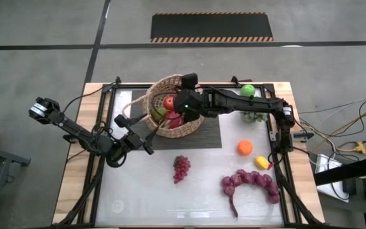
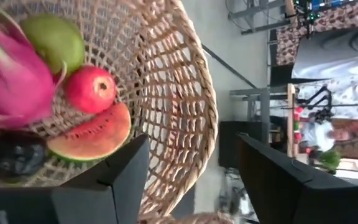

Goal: Build produce basket
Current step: Adjust the basket, then put the purple garlic into the basket

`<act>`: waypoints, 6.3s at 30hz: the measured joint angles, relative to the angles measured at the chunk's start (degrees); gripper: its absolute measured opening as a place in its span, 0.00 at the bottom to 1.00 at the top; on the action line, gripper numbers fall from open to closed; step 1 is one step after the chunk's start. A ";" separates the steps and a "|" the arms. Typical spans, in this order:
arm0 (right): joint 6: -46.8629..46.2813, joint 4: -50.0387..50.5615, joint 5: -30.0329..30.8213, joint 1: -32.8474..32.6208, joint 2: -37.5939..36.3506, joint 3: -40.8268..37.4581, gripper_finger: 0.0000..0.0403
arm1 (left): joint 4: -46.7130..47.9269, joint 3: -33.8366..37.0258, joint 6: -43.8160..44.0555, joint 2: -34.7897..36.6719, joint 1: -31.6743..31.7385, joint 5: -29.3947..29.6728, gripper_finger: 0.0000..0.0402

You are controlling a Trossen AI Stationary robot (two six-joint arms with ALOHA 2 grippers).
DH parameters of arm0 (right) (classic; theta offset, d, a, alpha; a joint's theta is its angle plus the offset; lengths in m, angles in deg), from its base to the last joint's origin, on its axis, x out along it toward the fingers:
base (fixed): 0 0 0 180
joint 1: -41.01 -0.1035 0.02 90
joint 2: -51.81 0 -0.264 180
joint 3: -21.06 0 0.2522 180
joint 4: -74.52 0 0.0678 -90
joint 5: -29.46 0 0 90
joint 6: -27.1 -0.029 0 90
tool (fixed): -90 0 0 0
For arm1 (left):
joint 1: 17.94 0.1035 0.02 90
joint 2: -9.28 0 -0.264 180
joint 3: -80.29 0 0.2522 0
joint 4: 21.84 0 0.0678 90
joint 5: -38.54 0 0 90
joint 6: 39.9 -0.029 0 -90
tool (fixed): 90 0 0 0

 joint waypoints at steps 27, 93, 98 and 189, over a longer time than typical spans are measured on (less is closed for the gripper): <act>-22.06 3.92 -13.29 5.36 -11.70 -8.42 0.53 | 0.29 0.12 0.17 -0.17 -0.01 0.01 0.76; -46.48 -37.25 -24.92 -24.14 -45.04 -73.35 0.63 | 44.94 -15.72 46.54 -13.20 12.34 -27.10 0.02; -52.33 -28.32 -34.69 -24.63 -44.76 -73.37 0.65 | 44.90 -17.23 45.01 -13.18 10.43 -27.18 0.02; -55.10 -10.50 -41.56 -33.48 -19.65 -60.26 0.65 | 38.97 -16.63 37.79 -13.11 9.49 -27.21 0.03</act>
